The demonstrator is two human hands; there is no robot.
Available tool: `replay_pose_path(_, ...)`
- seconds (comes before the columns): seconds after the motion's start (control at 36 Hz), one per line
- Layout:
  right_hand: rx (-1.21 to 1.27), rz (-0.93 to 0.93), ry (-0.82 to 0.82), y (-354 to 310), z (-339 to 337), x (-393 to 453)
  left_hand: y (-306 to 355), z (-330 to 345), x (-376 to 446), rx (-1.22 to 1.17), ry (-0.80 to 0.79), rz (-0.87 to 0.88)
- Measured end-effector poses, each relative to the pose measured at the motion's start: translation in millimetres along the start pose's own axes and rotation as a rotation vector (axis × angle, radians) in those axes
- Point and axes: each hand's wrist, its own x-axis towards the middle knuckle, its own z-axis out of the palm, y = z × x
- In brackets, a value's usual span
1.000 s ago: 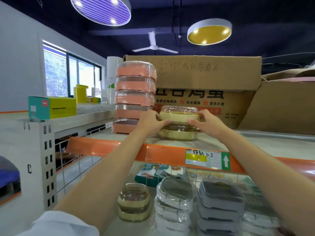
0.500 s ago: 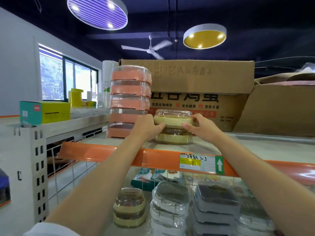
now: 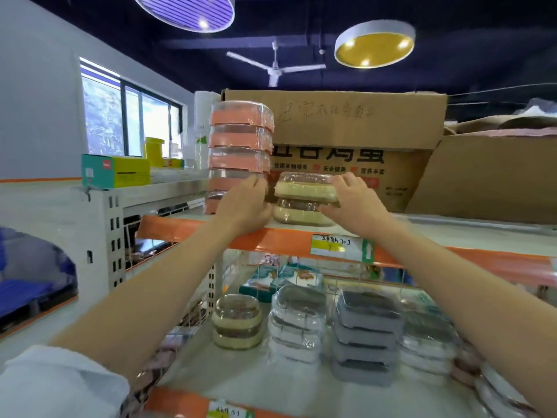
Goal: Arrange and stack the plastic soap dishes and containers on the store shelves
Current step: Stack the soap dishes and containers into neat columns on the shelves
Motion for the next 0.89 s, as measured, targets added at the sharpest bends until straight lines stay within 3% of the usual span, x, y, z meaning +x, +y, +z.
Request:
replay_pose_path(0.22, 0.002, -0.373, 0.106, -54.2, 17.0, -56.4, 5.6, -13.4, -81.9, 0.02, 0.166, 0.255)
replay_pose_path(0.33, 0.06, -0.472, 0.095, -70.5, 44.7, -87.5, -1.9, -9.3, -126.3, 0.022, 0.084, 0.293)
replay_pose_path(0.44, 0.053, -0.452, -0.131, -80.7, 78.3, -110.7, -24.5, 13.8, -161.1, 0.108, -0.158, 0.24)
replay_pose_path(0.56, 0.154, -0.296, -0.385, -85.5, 114.0, -117.9, -39.5, 32.2, -179.5, 0.169, -0.328, 0.071)
replay_pose_path(0.89, 0.225, -0.076, -0.621, -127.9, 237.7, -74.1, -99.5, 94.9, -184.9, 0.113, -0.568, -0.101)
